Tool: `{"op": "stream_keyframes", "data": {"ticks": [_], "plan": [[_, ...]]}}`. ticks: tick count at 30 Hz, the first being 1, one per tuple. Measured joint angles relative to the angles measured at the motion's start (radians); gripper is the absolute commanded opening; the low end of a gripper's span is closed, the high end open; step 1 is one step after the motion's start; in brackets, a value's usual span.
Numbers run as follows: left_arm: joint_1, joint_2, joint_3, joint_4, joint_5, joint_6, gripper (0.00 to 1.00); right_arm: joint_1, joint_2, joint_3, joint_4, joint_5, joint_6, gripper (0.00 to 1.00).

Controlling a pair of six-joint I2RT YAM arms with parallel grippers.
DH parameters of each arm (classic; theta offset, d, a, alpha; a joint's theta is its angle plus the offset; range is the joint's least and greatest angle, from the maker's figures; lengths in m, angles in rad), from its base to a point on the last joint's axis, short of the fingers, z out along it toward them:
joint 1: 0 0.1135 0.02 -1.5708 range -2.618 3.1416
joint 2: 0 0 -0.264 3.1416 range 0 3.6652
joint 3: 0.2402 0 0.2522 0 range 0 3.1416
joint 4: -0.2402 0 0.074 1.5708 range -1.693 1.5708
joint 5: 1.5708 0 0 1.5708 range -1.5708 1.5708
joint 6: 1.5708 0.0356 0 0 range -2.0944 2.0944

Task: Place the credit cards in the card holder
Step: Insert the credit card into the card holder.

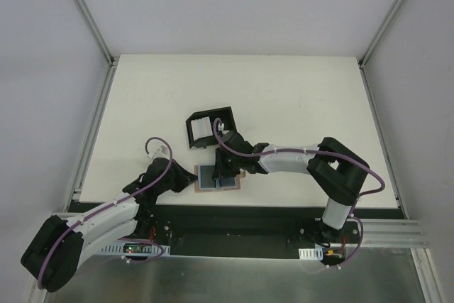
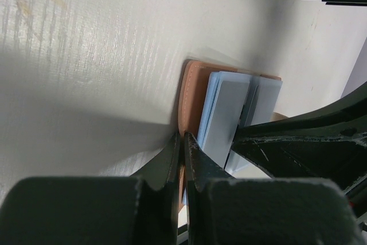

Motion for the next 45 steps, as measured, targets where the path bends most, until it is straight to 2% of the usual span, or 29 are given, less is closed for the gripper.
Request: {"op": "stream_keyframes", "data": {"ticks": [7,22,31,34,37,45], "plan": [[0.000,0.000,0.000,0.000,0.000,0.001,0.00,0.000,0.000,0.000,-0.007,0.000,-0.013,0.14],[0.000,-0.014,0.000,-0.004,0.018,0.062,0.00,-0.006,0.000,0.000,-0.007,-0.001,-0.021,0.17],[0.000,-0.032,-0.002,-0.018,0.053,0.106,0.07,-0.016,0.004,0.000,-0.010,-0.012,-0.021,0.17],[0.000,-0.045,-0.006,-0.022,0.057,0.110,0.06,-0.016,0.005,0.000,-0.010,-0.013,-0.021,0.17],[0.000,-0.050,-0.009,-0.022,0.060,0.112,0.00,-0.016,0.005,0.000,-0.010,-0.013,-0.022,0.17],[0.000,-0.051,-0.009,-0.021,0.065,0.113,0.00,-0.017,0.006,0.000,-0.010,-0.016,-0.024,0.22]]}}
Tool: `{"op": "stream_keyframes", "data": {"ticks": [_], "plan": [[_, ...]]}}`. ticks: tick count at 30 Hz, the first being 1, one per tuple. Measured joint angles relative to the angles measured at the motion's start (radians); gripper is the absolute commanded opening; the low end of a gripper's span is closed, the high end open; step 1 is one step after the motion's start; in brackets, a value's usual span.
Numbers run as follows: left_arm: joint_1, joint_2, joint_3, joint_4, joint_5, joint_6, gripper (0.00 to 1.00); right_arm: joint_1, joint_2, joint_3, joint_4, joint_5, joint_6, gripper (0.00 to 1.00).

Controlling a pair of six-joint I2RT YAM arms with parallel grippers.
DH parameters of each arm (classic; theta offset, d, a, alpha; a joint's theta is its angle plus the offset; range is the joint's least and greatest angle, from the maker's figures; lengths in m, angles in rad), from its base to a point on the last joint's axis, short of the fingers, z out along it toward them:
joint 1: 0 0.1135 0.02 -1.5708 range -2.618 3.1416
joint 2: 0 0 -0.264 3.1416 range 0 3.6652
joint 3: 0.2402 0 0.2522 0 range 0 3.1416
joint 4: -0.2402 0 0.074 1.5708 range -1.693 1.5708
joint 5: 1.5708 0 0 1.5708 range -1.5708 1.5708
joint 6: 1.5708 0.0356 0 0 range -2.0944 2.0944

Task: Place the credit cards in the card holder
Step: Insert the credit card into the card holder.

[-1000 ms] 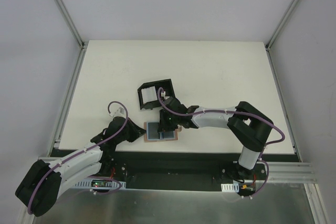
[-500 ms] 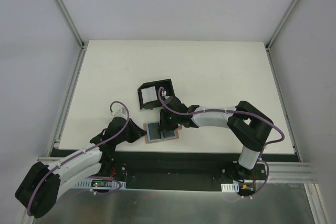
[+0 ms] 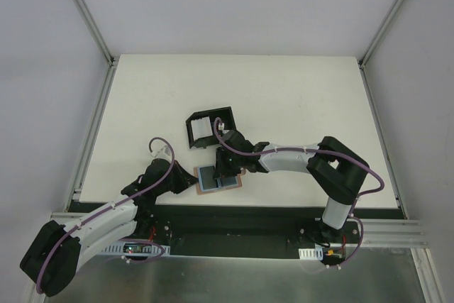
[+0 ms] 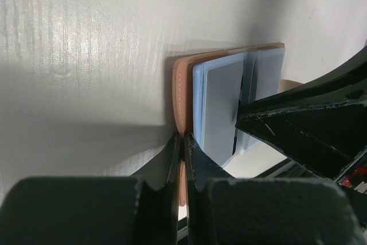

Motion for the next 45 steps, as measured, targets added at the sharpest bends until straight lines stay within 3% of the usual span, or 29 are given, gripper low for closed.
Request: {"op": "stream_keyframes", "data": {"ticks": [22,32,45], "plan": [[0.000,-0.001,0.000,0.000,0.004,0.000,0.00,0.036,-0.064,0.076,-0.098,0.072,-0.106,0.41],[0.000,-0.016,0.000,-0.001,0.008,0.000,0.00,0.134,-0.039,0.202,-0.219,0.216,-0.123,0.45],[0.000,-0.050,0.000,-0.001,0.030,-0.001,0.00,0.154,0.080,0.311,-0.325,0.261,-0.125,0.47]]}}
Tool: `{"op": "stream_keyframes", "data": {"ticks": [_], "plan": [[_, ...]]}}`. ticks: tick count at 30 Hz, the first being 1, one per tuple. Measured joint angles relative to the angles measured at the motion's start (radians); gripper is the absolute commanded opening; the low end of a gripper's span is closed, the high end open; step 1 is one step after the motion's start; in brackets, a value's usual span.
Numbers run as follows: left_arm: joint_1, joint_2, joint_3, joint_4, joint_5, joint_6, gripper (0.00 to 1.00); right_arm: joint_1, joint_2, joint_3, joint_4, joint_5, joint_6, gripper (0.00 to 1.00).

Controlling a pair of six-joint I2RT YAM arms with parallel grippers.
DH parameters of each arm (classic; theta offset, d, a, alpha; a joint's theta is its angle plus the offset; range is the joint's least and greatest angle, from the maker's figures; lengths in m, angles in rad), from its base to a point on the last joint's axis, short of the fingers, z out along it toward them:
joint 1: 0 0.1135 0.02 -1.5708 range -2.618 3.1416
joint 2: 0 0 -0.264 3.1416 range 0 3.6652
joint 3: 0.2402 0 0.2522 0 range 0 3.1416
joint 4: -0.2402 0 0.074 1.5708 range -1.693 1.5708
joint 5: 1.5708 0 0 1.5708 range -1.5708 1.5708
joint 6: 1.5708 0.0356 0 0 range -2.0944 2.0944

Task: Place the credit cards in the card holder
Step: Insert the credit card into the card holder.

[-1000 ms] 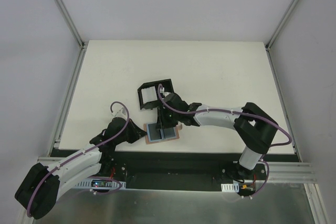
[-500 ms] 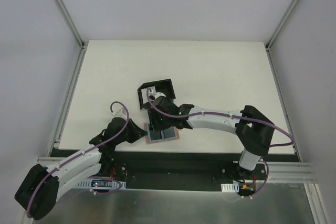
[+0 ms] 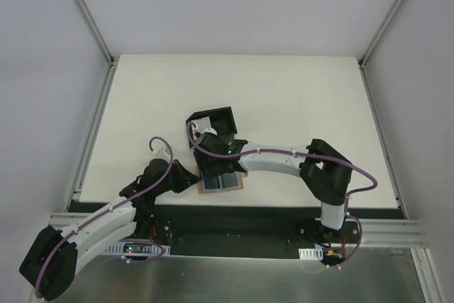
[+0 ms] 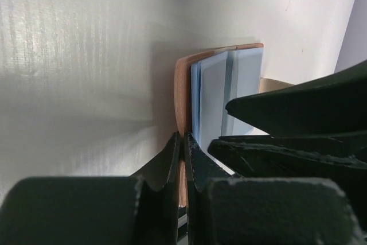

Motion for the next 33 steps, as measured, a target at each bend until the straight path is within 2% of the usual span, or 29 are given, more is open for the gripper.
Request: {"op": "stream_keyframes", "data": {"ticks": [33], "plan": [[0.000,-0.024,0.000,-0.032,0.011,0.000,0.00,0.008,0.085,0.091,-0.102,0.006,0.001,0.52]]}}
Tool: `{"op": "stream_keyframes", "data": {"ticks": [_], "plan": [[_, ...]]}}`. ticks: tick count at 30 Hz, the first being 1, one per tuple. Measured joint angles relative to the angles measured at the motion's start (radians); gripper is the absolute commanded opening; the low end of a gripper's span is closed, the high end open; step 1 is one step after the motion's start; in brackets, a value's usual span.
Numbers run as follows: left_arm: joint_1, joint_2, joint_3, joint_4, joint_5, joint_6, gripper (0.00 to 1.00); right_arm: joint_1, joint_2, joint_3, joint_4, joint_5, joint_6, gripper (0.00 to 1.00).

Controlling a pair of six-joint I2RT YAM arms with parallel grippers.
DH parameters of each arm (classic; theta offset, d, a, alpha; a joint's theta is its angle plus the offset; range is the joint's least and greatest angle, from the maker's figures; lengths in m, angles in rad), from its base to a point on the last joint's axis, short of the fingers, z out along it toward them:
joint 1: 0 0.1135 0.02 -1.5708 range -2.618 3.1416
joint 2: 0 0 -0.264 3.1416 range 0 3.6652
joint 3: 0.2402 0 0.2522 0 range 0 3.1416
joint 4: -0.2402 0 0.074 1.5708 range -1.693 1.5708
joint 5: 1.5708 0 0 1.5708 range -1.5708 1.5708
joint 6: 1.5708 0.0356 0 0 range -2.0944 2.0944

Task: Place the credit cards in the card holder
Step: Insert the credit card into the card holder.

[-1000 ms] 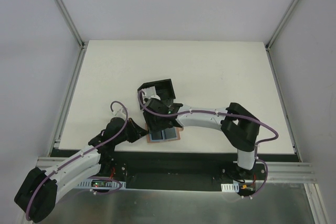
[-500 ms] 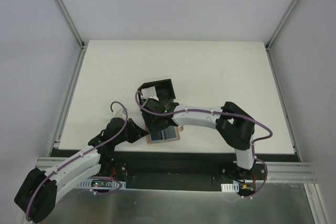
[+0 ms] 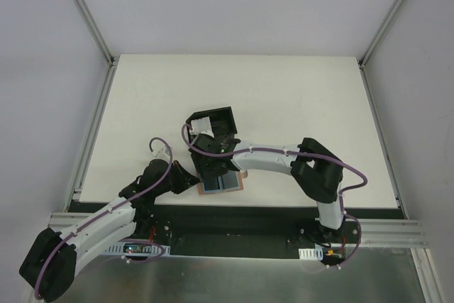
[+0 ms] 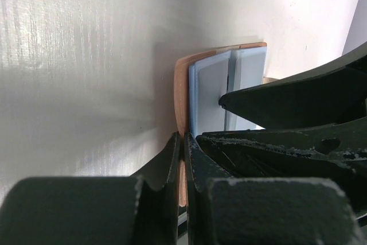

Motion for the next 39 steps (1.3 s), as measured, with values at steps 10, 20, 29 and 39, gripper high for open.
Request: {"op": "stream_keyframes", "data": {"ticks": [10,20,29,39], "plan": [[0.000,-0.005,0.000,0.000,0.000,0.000,0.00,0.024,0.026,0.061,-0.114,0.097,-0.006,0.49],[0.000,-0.013,0.000,0.001,0.000,0.001,0.00,0.030,0.014,0.051,-0.126,0.124,-0.013,0.50],[0.000,-0.017,0.002,0.001,0.002,0.011,0.00,0.030,-0.053,-0.024,-0.016,0.069,-0.008,0.52],[0.000,-0.046,0.004,-0.006,0.018,0.019,0.00,0.028,-0.053,-0.025,0.010,0.044,-0.006,0.52]]}}
